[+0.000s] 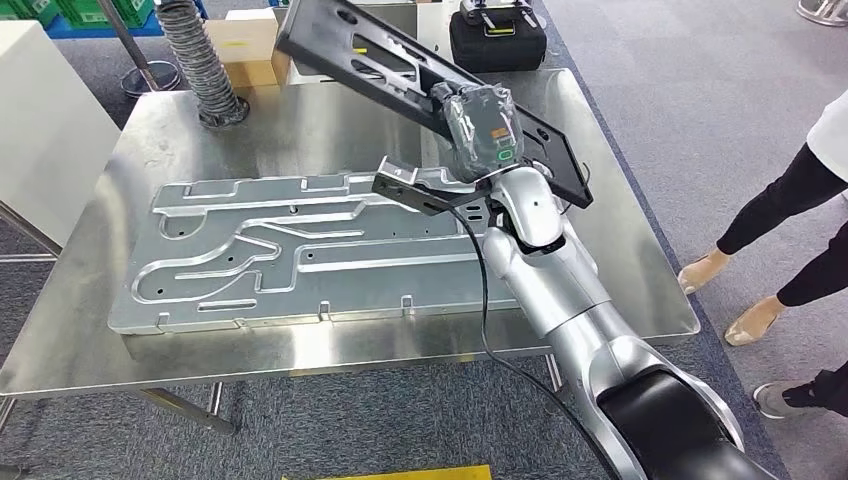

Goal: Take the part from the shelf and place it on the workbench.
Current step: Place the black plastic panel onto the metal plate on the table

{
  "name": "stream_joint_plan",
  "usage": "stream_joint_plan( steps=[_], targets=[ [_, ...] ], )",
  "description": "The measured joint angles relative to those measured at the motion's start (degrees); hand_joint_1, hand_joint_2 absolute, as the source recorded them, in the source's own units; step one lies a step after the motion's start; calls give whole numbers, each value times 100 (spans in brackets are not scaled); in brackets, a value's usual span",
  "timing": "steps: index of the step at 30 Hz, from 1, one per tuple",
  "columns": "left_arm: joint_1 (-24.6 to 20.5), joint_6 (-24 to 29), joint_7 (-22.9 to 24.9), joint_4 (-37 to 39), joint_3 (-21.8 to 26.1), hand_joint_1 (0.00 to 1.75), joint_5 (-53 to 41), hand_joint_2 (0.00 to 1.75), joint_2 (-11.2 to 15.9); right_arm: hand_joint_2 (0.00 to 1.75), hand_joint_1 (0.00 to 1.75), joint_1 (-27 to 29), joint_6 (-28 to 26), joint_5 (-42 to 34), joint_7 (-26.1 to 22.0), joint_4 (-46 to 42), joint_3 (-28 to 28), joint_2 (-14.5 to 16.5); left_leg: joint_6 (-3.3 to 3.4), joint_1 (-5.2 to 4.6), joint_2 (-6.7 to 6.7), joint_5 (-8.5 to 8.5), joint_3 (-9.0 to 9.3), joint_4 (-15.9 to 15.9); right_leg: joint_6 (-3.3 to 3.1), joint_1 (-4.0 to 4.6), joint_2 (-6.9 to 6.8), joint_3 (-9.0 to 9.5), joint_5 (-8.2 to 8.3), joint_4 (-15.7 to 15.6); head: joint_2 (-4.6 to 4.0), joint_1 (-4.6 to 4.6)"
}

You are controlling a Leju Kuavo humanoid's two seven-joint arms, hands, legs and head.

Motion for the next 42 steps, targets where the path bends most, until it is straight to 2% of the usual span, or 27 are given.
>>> stream_joint_plan(
  steps=[2,4,7,9,10,12,13,14,15,17,18,19,21,23,24,25,27,28,29,30,31,32,34,35,39,40,42],
  targets=[
    [-1,-3,-2,0,1,0,-27,175,6,175,175,-136,-3,396,134,306,115,55,25,-1,6,414,327,-747,21,4,2,24,-41,29,0,0],
    [-7,-3,-2,0,1,0,-51,175,9,175,175,-293,24,653,192,570,217,104,69,-19,7,610,591,-1320,62,25,5,14,-80,81,0,1],
    [-12,-17,-2,0,1,0,-107,175,7,175,175,-497,204,985,111,1018,393,197,143,-26,-3,611,646,-1438,133,36,7,-1,-100,97,0,1],
    [-21,-37,-6,0,1,0,-134,175,4,175,175,-572,283,1086,-22,1301,495,258,201,-3,-4,629,668,-1478,195,23,8,-68,-227,264,0,1],
    [-29,-45,-8,0,1,0,-139,175,3,175,175,-596,292,1103,-70,1420,532,279,225,10,-3,637,678,-1497,229,7,8,-181,-364,508,0,1],
    [-39,-56,-11,0,1,0,-151,175,5,175,175,-619,301,1114,-119,1626,592,309,249,11,-4,634,679,-1500,284,-31,6,-556,-698,1270,0,1],
    [-39,-65,-10,0,1,0,-165,175,4,175,175,-622,315,1110,-155,1726,616,321,250,11,-7,630,681,-1499,302,-49,5,-730,-791,1592,0,1],
    [-38,-74,-10,0,1,0,-184,175,4,175,175,-621,333,1098,-214,1826,637,336,249,12,-11,625,686,-1498,311,-64,4,-824,-780,1736,0,1],
    [-37,-85,-8,0,1,0,-208,175,3,175,175,-616,348,1073,-301,1925,653,347,244,13,-17,620,695,-1498,309,-75,3,-803,-653,1638,0,1],
    [-39,-98,-1,0,1,0,-248,175,-1,175,175,-605,350,1001,-495,2087,668,364,220,13,-28,603,723,-1500,266,-79,3,-474,-220,871,0,1],
    [-43,-101,3,0,1,0,-261,175,-3,175,175,-600,336,966,-570,2152,673,372,198,4,-29,594,730,-1499,237,-62,1,-295,-62,478,0,1],
    [-50,-103,5,0,1,0,-268,175,-3,175,175,-595,321,943,-620,2206,679,384,172,-1,-28,587,732,-1501,210,-44,1,-174,25,209,0,1],
    [-65,-104,8,0,1,0,-274,175,-2,175,175,-578,302,920,-660,2299,689,402,108,-5,-21,583,735,-1515,169,-6,4,-116,29,74,0,1],
    [-70,-105,10,0,1,0,-274,175,1,175,175,-562,300,915,-666,2368,695,413,42,1,-12,560,744,-1509,110,-21,8,-96,47,31,0,0],
    [-70,-105,11,0,1,0,-274,175,3,175,175,-564,301,914,-667,2395,697,422,18,3,-6,487,705,-1410,72,-33,6,-78,59,1,0,0],
    [-71,-106,12,0,1,0,-274,175,4,175,175,-569,302,913,-667,2419,700,433,-1,4,-2,356,613,-1196,40,-44,3,-60,70,-28,0,0],
    [-71,-107,14,0,0,0,-279,175,3,175,175,-568,310,882,-702,2468,707,453,-25,10,1,-12,263,-448,-3,-31,0,-45,66,-41,0,0],
    [-70,-108,15,0,-1,0,-291,175,3,175,175,-553,316,844,-749,2496,710,456,-37,10,2,-141,81,-84,-10,-19,0,-43,61,-39,0,0],
    [-68,-109,17,0,-1,0,-307,175,4,175,175,-528,320,790,-820,2527,712,457,-44,10,3,-177,-36,130,-16,-9,1,-39,56,-37,0,0],
    [-67,-110,19,0,-1,0,-325,175,5,175,175,-496,317,731,-896,2556,712,457,-44,10,3,-102,-48,123,-16,-3,4,-33,50,-33,0,0],
    [-68,-109,21,0,-1,0,-348,175,8,175,175,-457,308,675,-959,2583,712,457,-37,11,4,68,50,-108,-11,0,8,-24,42,-27,0,-1],
    [-71,-105,22,0,-1,0,-364,175,9,175,175,-413,289,624,-1001,2608,712,457,-24,11,5,292,239,-515,0,2,11,-13,26,-14,0,0],
    [-80,-94,23,0,-1,0,-397,175,10,175,175,-324,227,541,-1033,2668,712,456,23,0,3,559,595,-1235,41,23,19,-14,-12,27,0,1],
    [-84,-89,24,0,-1,0,-413,175,9,175,175,-275,197,507,-1041,2707,711,455,51,-7,2,598,685,-1421,65,33,22,-21,-25,43,0,1],
    [-94,-70,47,0,-2,0,-480,175,2,175,175,-74,127,480,-1051,2858,709,445,171,-6,0,597,714,-1502,174,24,25,-58,-99,128,0,1],
    [-102,-64,53,0,-3,0,-492,175,1,175,175,-38,104,492,-1056,2894,710,443,199,4,3,606,719,-1514,209,11,24,-130,-203,290,0,1],
    [-117,-49,57,0,-3,0,-508,175,1,175,175,31,47,509,-1090,2970,711,438,233,11,7,608,723,-1521,276,-20,21,-446,-546,957,0,1]
  ],
)
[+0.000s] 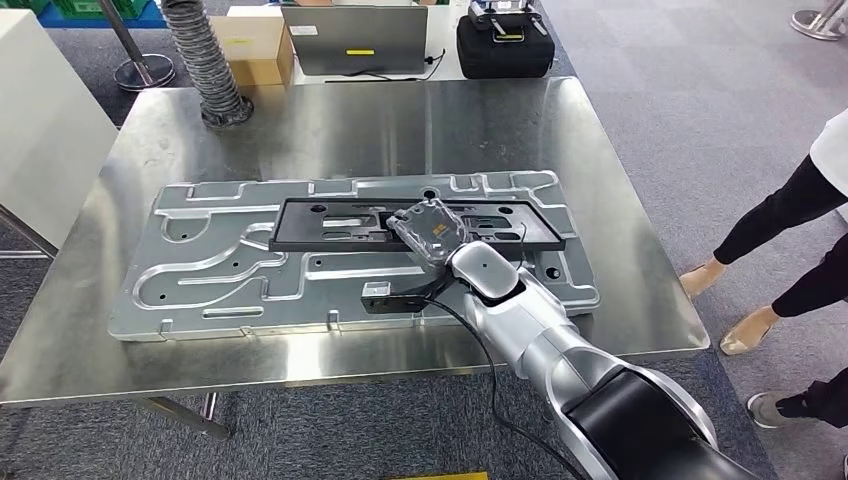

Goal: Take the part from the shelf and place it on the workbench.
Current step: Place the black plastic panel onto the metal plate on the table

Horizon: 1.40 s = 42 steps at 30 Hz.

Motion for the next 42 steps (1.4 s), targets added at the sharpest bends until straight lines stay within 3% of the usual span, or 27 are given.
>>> stream_joint_plan(
  steps=[2,3,4,7,9,11,13,17,18,19,20,22,24,26,28,29,31,32,33,34,35,36,38,39,42],
  targets=[
    [-3,11,0,0,1,0,-15,175,-1,175,175,88,-33,8,-74,80,1,-5,11,0,0,-7,3,2,39,-32,-2,-352,-225,679,0,0],
    [-3,15,0,0,0,0,-22,175,-1,175,175,133,-38,21,-115,118,2,-7,10,1,-4,-11,8,4,45,-46,-3,-404,-178,747,0,0],
    [-2,21,-1,0,1,0,-28,175,-3,175,175,169,-37,42,-145,151,4,-8,4,3,-9,-17,17,5,41,-57,-5,-347,-31,592,0,0],
    [-3,46,-10,0,2,0,-29,175,-9,175,175,193,-6,135,-170,214,32,7,-43,-5,-20,-46,47,11,-22,-51,-13,182,504,-556,0,0],
    [0,66,-27,0,3,0,-16,175,-9,175,175,189,53,206,-168,240,71,31,-101,-13,-21,-62,56,8,-76,-15,-11,331,568,-874,0,0],
    [9,82,-43,0,5,0,1,175,-9,175,175,186,122,274,-167,262,112,60,-173,-9,-20,-74,79,-8,-139,-7,-6,358,573,-905,0,0],
    [17,114,-77,1,9,0,11,175,-10,175,175,171,178,323,-165,285,156,96,-217,-3,-13,-203,44,147,-217,-26,-13,417,594,-972,0,-1],
    [54,234,-228,0,28,0,6,175,-17,0,0,186,245,358,-139,362,225,146,-250,3,-5,-848,-539,1470,-285,-5,-30,451,599,-1006,0,-1],
    [71,274,-249,0,36,0,1,175,-17,0,0,209,246,363,-129,386,234,147,-255,3,-5,-856,-601,1604,-287,1,-28,452,598,-1002,0,-1],
    [85,319,-255,0,42,0,-10,175,-17,0,0,233,240,367,-115,407,242,146,-255,4,-4,-750,-547,1500,-285,3,-25,453,596,-996,0,-1],
    [94,367,-253,0,45,0,-24,175,-17,0,0,255,228,371,-100,426,248,146,-249,5,-3,-564,-392,1191,-280,3,-20,455,593,-985,0,-1],
    [94,449,-242,0,49,0,-54,87,-19,0,0,265,182,371,-70,446,252,145,-220,1,-1,-248,8,392,-247,13,-5,446,574,-940,0,-1],
    [85,498,-239,1,50,0,-83,0,-23,0,0,258,120,375,-47,454,254,144,-169,-12,-4,-168,187,35,-192,33,13,428,566,-905,0,-1],
    [87,512,-239,1,50,0,-108,0,-32,0,0,252,50,382,-39,459,254,143,-107,-19,-3,-154,190,26,-131,37,25,419,575,-905,0,-2],
    [87,516,-236,0,51,0,-125,0,-43,0,0,246,-23,383,-47,462,254,141,-41,-6,10,-120,193,-4,-62,20,21,369,471,-780,0,-1],
    [83,520,-235,0,53,0,-138,0,-48,0,0,246,-61,377,-61,463,254,140,-12,3,18,-104,190,-18,-26,7,16,273,329,-563,0,-1],
    [79,526,-233,0,58,0,-159,0,-52,0,0,261,-144,350,-97,469,254,140,15,4,25,-91,166,-19,33,-21,8,-60,-46,169,0,0],
    [83,527,-233,0,62,0,-168,0,-54,0,0,276,-186,332,-121,473,254,139,18,3,26,-89,156,-17,52,-34,7,-229,-178,527,0,0],
    [89,527,-232,0,70,0,-173,0,-56,0,0,291,-233,311,-145,477,254,139,19,3,26,-88,151,-14,62,-44,7,-323,-209,724,0,0],
    [93,526,-232,0,81,0,-179,0,-58,0,0,301,-290,283,-182,479,253,139,17,3,24,-89,151,-10,64,-54,6,-307,-129,697,0,0],
    [94,524,-232,0,92,0,-186,0,-60,0,0,305,-370,243,-233,474,253,139,11,3,21,-92,157,-6,55,-62,6,-177,44,437,0,0],
    [93,521,-232,0,103,0,-194,0,-61,0,0,302,-450,202,-285,464,252,140,2,3,18,-96,166,-3,40,-67,5,21,250,45,0,0],
    [83,515,-233,0,127,0,-214,0,-62,0,0,283,-608,116,-390,434,251,143,-44,-12,14,-105,166,4,-12,-43,5,365,488,-660,0,-1],
    [81,513,-234,0,140,0,-221,0,-62,0,0,278,-663,74,-439,417,249,145,-76,-18,13,-106,162,3,-41,-27,7,437,517,-824,0,-1],
    [81,505,-238,0,174,0,-234,0,-63,0,0,280,-840,-86,-625,337,229,151,-185,-11,14,-107,162,-15,-145,-15,9,458,532,-921,0,-1]
  ],
)
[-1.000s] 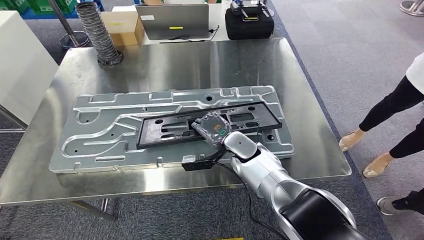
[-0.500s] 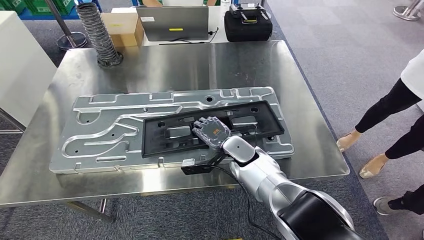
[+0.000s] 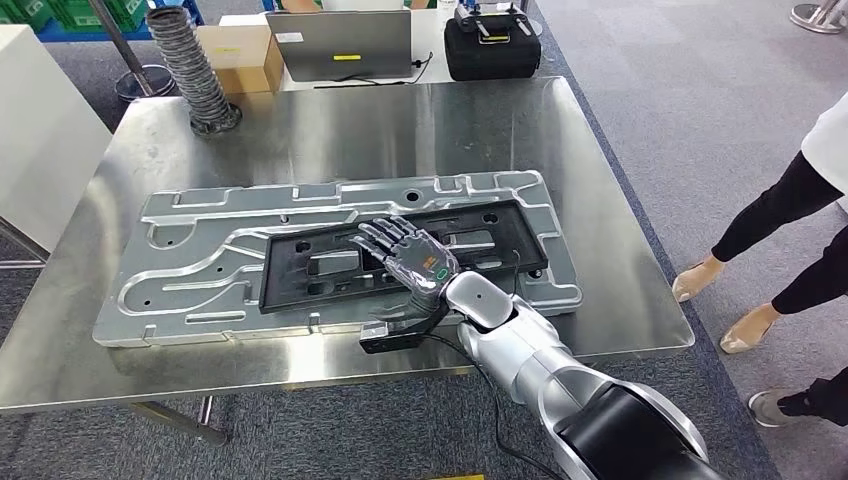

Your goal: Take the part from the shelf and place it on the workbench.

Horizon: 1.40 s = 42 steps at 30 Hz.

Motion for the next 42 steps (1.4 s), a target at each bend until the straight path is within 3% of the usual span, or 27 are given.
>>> stream_joint_plan(
  steps=[2,5,6,7,8,10,12,15,17,20,21,22,23,25,27,29,32,33,35,36,37,38,39,40,42],
  targets=[
    [-2,-10,-1,0,19,0,-6,0,1,0,0,-11,-159,-89,-92,-103,-21,21,-54,8,1,-167,-100,235,-79,-22,-5,25,34,-63,0,-1],
    [4,-25,-5,0,56,0,-7,0,1,0,0,-4,-399,-199,-170,-256,-34,52,-100,16,0,-693,-610,1333,-132,-4,-13,30,39,-83,0,-1],
    [10,-27,-10,0,79,0,-7,0,1,0,0,12,-472,-240,-185,-311,-36,56,-109,17,0,-764,-741,1602,-136,6,-14,30,36,-80,0,0],
    [16,-27,-17,0,102,0,-6,0,2,0,0,25,-539,-278,-194,-370,-37,56,-112,17,1,-717,-768,1648,-137,12,-14,31,35,-75,0,-1],
    [20,-27,-26,0,124,0,-6,0,3,0,0,33,-599,-309,-194,-434,-38,57,-109,17,1,-567,-685,1463,-134,14,-13,33,32,-66,0,-1],
    [18,-27,-46,0,155,0,-7,0,7,0,0,32,-693,-350,-175,-593,-40,57,-87,19,5,-184,-305,676,-111,18,-7,31,13,-30,0,-1],
    [9,-29,-65,0,178,0,-9,0,8,0,0,28,-752,-368,-140,-756,-46,51,-30,4,2,-15,-54,136,-62,39,1,5,-4,17,0,1],
    [14,-42,-71,0,230,0,-11,0,6,0,0,31,-783,-374,-95,-975,-75,34,75,-9,-4,1,-40,51,27,44,3,-22,-3,34,0,0],
    [16,-61,-72,0,267,0,-11,0,5,0,0,30,-791,-378,-73,-1149,-134,6,146,4,1,32,-40,23,98,25,0,-104,-143,222,0,1],
    [14,-111,-102,0,317,0,-7,0,9,0,0,75,-801,-316,-51,-1441,-269,-69,199,7,6,50,-58,12,179,-9,-3,-571,-663,1233,0,1],
    [19,-131,-125,0,336,0,-5,0,9,0,0,120,-802,-271,-36,-1548,-323,-105,202,5,5,50,-64,15,191,-15,-3,-718,-761,1538,0,1],
    [24,-149,-149,0,359,0,-3,0,9,0,0,171,-803,-220,-21,-1673,-386,-144,202,4,3,50,-66,19,194,-18,-3,-781,-753,1663,0,1],
    [30,-163,-172,0,382,0,-1,0,7,0,0,217,-804,-164,-1,-1810,-455,-187,201,3,1,50,-67,23,185,-18,-3,-734,-638,1558,0,1],
    [34,-186,-210,0,419,0,2,0,3,0,0,284,-806,-41,32,-2127,-602,-275,192,0,-3,46,-61,27,129,-6,-4,-366,-246,797,0,1],
    [33,-210,-236,0,445,0,2,0,-4,0,0,357,-811,73,55,-2490,-768,-362,158,-18,-6,40,-64,32,61,31,-12,-54,-29,144,0,1],
    [36,-230,-261,0,479,0,2,0,-10,0,0,486,-820,143,58,-2870,-976,-468,103,-26,-8,42,-61,18,17,63,-17,5,-25,4,0,1],
    [52,-255,-307,1,539,0,3,0,-15,0,0,713,-828,211,57,-3403,-1315,-626,28,-30,-7,-62,-94,123,-69,15,-26,47,19,-82,0,-1],
    [54,-270,-324,1,558,0,5,0,-17,0,0,793,-831,234,54,-3583,-1422,-663,12,-30,-6,-202,-185,339,-95,-3,-31,62,35,-113,0,-1],
    [55,-305,-364,2,591,0,21,0,-22,0,0,1020,-834,261,26,-3976,-1644,-743,-9,-19,-4,-583,-513,1072,-122,3,-39,70,34,-120,0,-1],
    [60,-322,-384,2,612,0,38,0,-24,0,0,1166,-834,259,-2,-4178,-1763,-789,-19,-15,-4,-718,-679,1427,-126,8,-43,70,30,-117,0,-1],
    [69,-334,-401,2,636,0,57,0,-25,0,0,1314,-834,253,-34,-4370,-1880,-834,-26,-13,-3,-748,-771,1616,-126,12,-46,70,25,-111,0,-1],
    [78,-345,-411,2,662,0,79,0,-25,0,0,1441,-834,247,-62,-4536,-1987,-871,-29,-10,-2,-669,-759,1590,-122,12,-45,71,17,-103,0,-1],
    [85,-351,-418,1,689,0,94,0,-25,0,0,1542,-834,245,-81,-4685,-2086,-899,-26,-5,-2,-491,-629,1324,-110,9,-38,75,7,-90,0,-2],
    [86,-355,-423,1,709,0,103,0,-26,0,0,1619,-834,245,-93,-4819,-2175,-922,-17,-1,-1,-285,-424,904,-91,6,-28,79,-8,-72,0,-2],
    [70,-358,-429,0,733,0,107,0,-28,0,0,1719,-834,244,-108,-5040,-2318,-966,23,-11,-4,-54,-89,222,-36,24,-9,69,-38,-23,0,-1]
  ],
)
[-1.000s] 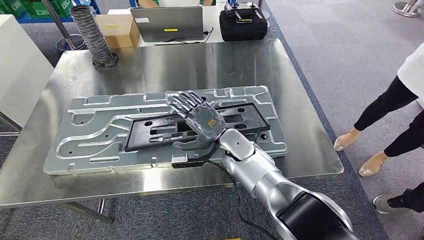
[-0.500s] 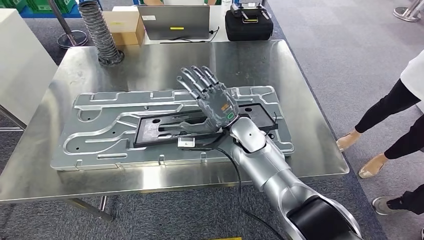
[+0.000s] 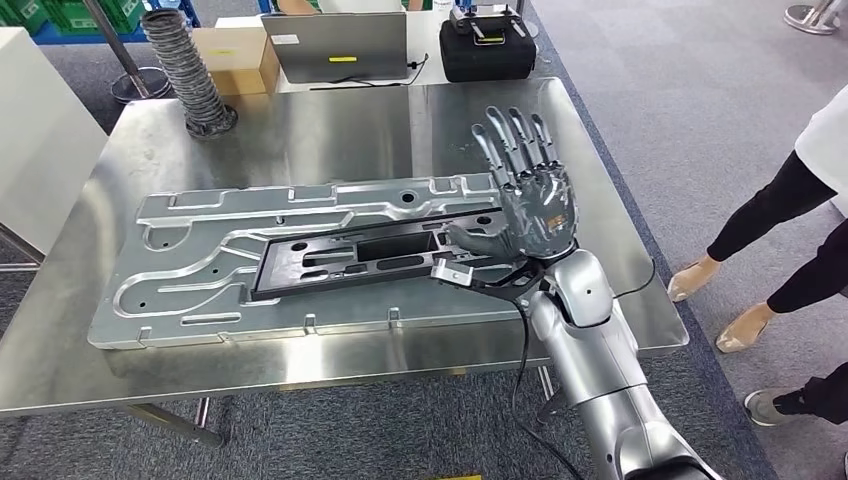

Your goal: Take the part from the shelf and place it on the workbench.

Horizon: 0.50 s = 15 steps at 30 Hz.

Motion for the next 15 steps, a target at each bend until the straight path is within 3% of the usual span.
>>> stream_joint_plan(
  steps=[1,5,6,9,10,11,12,15],
  targets=[
    [-8,-2,-2,1,6,0,-1,0,-3,0,0,38,0,-1,-9,-89,-55,-21,29,-8,-4,21,67,-147,30,10,6,-11,-7,16,0,1],
    [-16,-54,-35,0,49,0,39,0,-26,0,0,215,0,-45,-74,-382,-251,-100,170,-16,-10,49,79,-201,169,-19,9,-58,-87,121,0,1],
    [-19,-75,-55,0,72,0,54,0,-33,0,0,285,0,-83,-117,-467,-319,-121,202,-7,-8,64,83,-219,204,-29,8,-130,-203,290,0,1],
    [-10,-110,-108,0,132,0,44,0,-37,0,0,671,0,-314,-403,-763,-651,-167,243,-5,-15,70,76,-225,279,-51,6,-626,-716,1351,0,2],
    [0,-118,-122,1,143,0,28,0,-40,0,0,842,0,-415,-533,-865,-807,-176,246,-5,-22,69,77,-223,289,-54,6,-755,-786,1609,0,2],
    [10,-124,-134,1,152,0,14,0,-43,0,0,1005,0,-502,-650,-961,-963,-180,247,-6,-27,67,79,-220,286,-56,6,-772,-736,1630,0,2],
    [18,-133,-144,1,165,0,0,0,-48,0,0,1165,0,-579,-759,-1069,-1124,-180,246,-8,-31,67,84,-217,272,-56,5,-671,-586,1414,0,2],
    [18,-152,-158,1,224,0,-28,0,-68,0,0,1614,0,-742,-1040,-1427,-1542,-144,213,-28,-37,62,98,-210,176,-26,7,-87,-80,239,0,2]
  ],
)
